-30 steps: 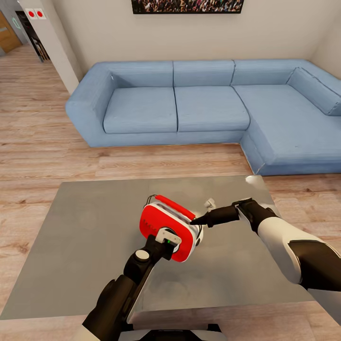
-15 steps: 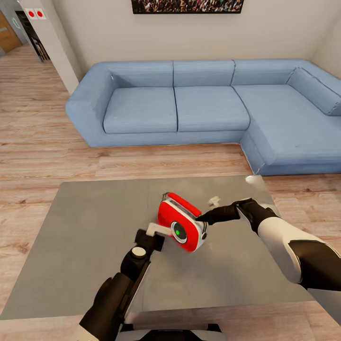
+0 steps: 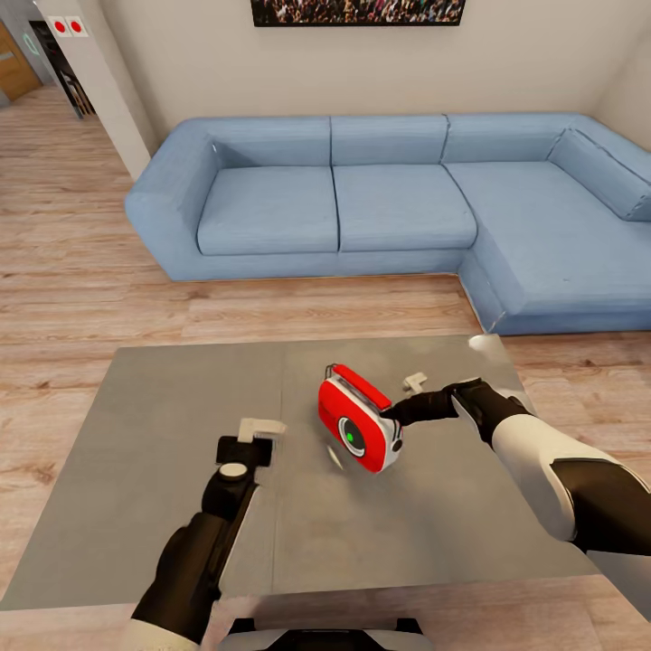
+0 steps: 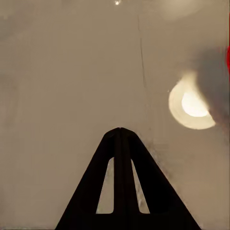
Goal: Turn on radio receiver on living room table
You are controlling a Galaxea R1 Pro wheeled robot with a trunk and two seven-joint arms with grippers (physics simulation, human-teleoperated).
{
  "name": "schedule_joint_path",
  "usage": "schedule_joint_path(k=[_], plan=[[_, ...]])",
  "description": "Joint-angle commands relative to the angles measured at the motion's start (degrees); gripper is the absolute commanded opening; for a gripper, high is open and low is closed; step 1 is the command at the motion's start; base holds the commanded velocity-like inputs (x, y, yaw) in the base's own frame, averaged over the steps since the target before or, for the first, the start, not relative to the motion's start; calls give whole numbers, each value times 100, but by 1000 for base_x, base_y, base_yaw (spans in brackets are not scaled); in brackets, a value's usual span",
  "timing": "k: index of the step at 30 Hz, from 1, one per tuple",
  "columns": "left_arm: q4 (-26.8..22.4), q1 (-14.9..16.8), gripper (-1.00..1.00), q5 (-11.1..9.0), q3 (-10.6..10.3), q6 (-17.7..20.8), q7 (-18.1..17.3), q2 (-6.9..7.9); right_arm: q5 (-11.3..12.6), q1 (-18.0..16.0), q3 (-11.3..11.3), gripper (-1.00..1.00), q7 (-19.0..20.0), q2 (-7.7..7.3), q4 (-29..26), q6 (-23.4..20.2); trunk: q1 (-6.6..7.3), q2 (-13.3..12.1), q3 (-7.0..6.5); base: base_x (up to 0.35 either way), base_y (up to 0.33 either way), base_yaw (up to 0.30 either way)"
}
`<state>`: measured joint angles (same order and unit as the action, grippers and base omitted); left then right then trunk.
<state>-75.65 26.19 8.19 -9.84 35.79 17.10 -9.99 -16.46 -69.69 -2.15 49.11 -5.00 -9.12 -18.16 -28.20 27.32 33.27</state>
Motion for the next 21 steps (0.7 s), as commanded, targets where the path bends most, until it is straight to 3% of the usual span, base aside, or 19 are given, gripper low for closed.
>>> schedule_joint_path(k=[1,6,21], plan=[[-6,0,-100,-15,103,-3,41,0,36,-1,40,-100,-7,1,-2,-7,0,1,0,0,0,0],[-65,0,-100,-42,207,-44,74,0,38,-1,45,-100,-527,-1,-2,-1,0,1,0,0,0,0],[-117,0,-100,-55,202,-37,5,0,88,-1,68,-100,-2108,65,92,104,0,1,0,0,0,0]])
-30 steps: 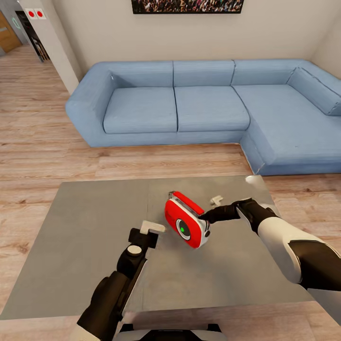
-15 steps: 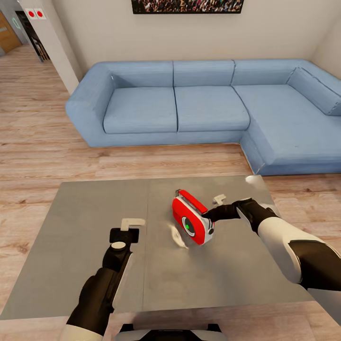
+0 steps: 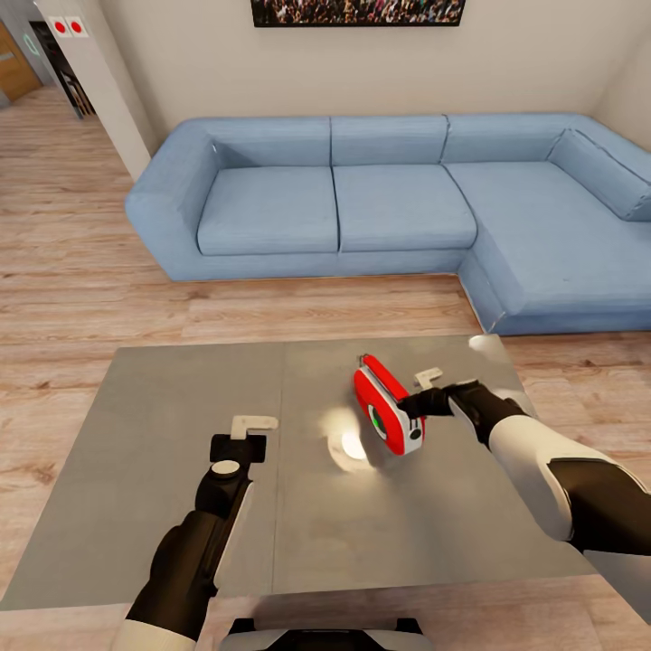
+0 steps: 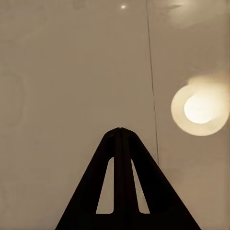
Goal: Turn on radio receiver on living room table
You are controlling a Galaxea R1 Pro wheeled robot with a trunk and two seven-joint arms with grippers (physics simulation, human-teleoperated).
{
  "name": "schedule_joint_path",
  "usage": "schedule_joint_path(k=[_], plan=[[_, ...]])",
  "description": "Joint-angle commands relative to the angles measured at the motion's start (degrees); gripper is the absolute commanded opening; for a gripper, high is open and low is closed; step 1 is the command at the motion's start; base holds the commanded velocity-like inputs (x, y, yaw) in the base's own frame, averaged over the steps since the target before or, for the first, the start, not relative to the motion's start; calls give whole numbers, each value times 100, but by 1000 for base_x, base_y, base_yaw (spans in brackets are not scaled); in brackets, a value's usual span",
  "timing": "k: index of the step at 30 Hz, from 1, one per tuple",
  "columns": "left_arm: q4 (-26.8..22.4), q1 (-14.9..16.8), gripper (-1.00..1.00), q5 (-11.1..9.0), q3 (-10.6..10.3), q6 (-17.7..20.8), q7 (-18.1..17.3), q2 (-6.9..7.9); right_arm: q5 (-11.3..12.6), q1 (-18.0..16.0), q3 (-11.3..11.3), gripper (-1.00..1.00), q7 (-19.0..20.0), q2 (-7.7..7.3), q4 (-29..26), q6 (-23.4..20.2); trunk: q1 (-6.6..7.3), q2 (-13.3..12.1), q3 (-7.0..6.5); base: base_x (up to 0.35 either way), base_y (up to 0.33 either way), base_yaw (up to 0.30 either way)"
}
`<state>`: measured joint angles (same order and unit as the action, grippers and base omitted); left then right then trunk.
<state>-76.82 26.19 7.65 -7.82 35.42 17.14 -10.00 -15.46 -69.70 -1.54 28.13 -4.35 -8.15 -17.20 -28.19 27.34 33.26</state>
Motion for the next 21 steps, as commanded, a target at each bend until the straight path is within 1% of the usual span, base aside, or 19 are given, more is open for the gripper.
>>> schedule_joint_path(k=[1,3,8,11,13,16,21], plan=[[0,0,-100,0,-2,0,0,0,-10,0,12,-100,-47,1,20,48,-1,-1,0,0,0,0],[0,0,-100,0,-3,0,2,0,8,0,18,-100,-87,3,49,114,-1,-1,0,0,0,0],[-2,0,-100,-16,-10,13,-41,0,137,0,26,-100,-112,4,66,165,-1,-1,0,0,0,0],[-5,0,-100,-84,-8,28,-360,0,153,0,27,-100,-119,1,85,200,-1,-1,0,0,0,0],[-7,0,-100,-107,1,27,-517,0,155,0,30,-100,-121,-2,148,352,-1,-1,0,0,0,0],[-8,0,-100,-119,12,21,-601,0,156,0,30,-100,-123,-4,270,668,-1,-1,0,0,0,0],[-4,0,-100,-123,24,10,-622,0,157,0,31,-100,-123,-4,325,809,-1,-1,0,0,0,0]])
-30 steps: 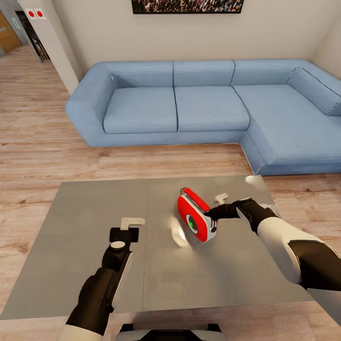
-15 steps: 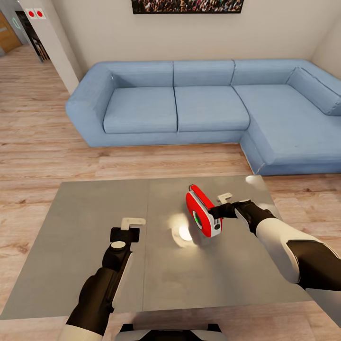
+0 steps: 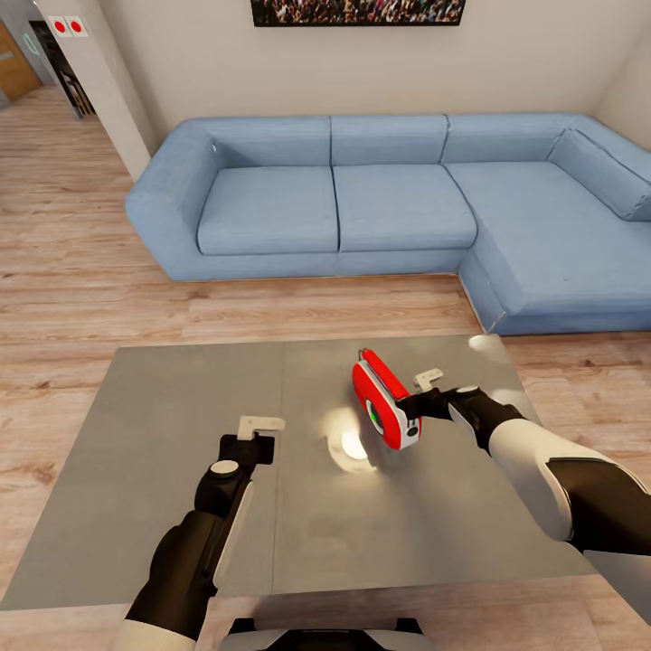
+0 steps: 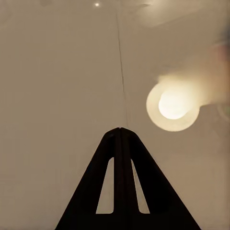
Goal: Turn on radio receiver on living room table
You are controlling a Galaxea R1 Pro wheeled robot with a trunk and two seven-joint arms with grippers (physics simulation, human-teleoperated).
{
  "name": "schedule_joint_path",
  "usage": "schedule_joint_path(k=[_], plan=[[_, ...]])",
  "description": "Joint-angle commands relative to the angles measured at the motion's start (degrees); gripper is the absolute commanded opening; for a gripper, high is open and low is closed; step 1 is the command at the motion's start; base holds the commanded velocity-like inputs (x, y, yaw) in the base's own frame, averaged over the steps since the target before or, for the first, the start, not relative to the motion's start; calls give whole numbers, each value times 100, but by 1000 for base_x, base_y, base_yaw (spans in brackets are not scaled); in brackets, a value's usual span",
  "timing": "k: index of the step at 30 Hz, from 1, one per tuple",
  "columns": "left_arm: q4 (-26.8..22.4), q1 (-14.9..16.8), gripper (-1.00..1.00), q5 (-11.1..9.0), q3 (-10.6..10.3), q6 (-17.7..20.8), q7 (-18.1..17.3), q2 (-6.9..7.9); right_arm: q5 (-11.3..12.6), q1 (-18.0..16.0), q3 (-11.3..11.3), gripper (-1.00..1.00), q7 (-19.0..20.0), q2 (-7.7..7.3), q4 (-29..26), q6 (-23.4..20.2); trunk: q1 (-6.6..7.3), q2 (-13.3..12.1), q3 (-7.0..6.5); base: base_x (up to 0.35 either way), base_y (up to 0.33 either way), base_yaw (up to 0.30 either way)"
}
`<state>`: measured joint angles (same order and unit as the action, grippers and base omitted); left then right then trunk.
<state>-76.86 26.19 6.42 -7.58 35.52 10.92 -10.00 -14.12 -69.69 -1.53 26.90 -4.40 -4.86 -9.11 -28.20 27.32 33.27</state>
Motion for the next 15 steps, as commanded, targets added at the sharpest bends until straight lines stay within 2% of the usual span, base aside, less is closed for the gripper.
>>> schedule_joint_path(k=[1,11,15], plan=[[2,0,-100,0,1,-1,-1,0,25,-1,30,-100,-1,0,-1,8,0,1,0,0,0,0],[-1,0,-100,-5,-6,-2,4,0,33,-1,30,-100,42,-6,52,30,0,1,0,0,0,0],[-3,0,-100,-9,-9,-2,6,0,134,-1,30,-100,58,-11,121,196,0,1,0,0,0,0]])
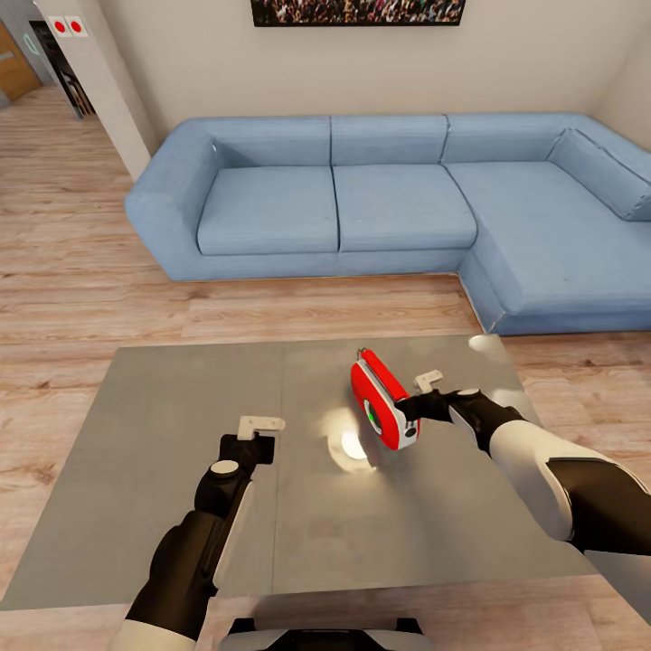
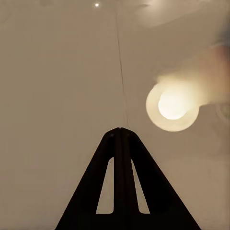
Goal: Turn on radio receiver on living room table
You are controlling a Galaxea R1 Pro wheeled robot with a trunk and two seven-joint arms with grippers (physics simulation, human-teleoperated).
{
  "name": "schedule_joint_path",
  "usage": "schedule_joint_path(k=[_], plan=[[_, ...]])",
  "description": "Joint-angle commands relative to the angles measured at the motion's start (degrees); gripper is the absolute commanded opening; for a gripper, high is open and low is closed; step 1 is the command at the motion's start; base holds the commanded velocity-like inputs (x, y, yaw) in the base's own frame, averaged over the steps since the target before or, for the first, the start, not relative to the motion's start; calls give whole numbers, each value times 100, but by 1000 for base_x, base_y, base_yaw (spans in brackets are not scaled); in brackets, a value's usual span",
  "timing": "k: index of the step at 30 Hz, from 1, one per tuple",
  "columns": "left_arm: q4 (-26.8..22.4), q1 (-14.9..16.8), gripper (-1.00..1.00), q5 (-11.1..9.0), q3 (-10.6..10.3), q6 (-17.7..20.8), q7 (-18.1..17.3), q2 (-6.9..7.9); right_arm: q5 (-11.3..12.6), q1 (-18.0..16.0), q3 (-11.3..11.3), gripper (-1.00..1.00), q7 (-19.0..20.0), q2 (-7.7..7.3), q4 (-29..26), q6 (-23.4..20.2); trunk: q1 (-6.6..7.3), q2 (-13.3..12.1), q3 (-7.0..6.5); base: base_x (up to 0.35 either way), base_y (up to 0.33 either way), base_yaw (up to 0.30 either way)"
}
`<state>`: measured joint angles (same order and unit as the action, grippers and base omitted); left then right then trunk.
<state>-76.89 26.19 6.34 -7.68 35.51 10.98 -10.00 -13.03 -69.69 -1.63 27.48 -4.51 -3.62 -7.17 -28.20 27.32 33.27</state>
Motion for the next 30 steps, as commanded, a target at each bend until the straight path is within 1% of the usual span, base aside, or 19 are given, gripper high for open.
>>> schedule_joint_path(k=[1,3,7,30], plan=[[1,0,-100,0,-2,0,0,0,42,-1,40,-100,1,-2,25,83,1,1,0,0,0,0],[5,0,-100,1,-2,0,0,0,60,-1,40,-100,-3,-4,92,182,1,1,0,0,0,0],[7,0,-100,0,-5,0,0,0,71,-1,40,-100,-19,-5,134,240,1,1,0,0,0,0],[37,0,-100,-1,-15,0,-8,0,73,-1,40,-100,-24,-6,152,258,-505,923,413,0,0,0]])
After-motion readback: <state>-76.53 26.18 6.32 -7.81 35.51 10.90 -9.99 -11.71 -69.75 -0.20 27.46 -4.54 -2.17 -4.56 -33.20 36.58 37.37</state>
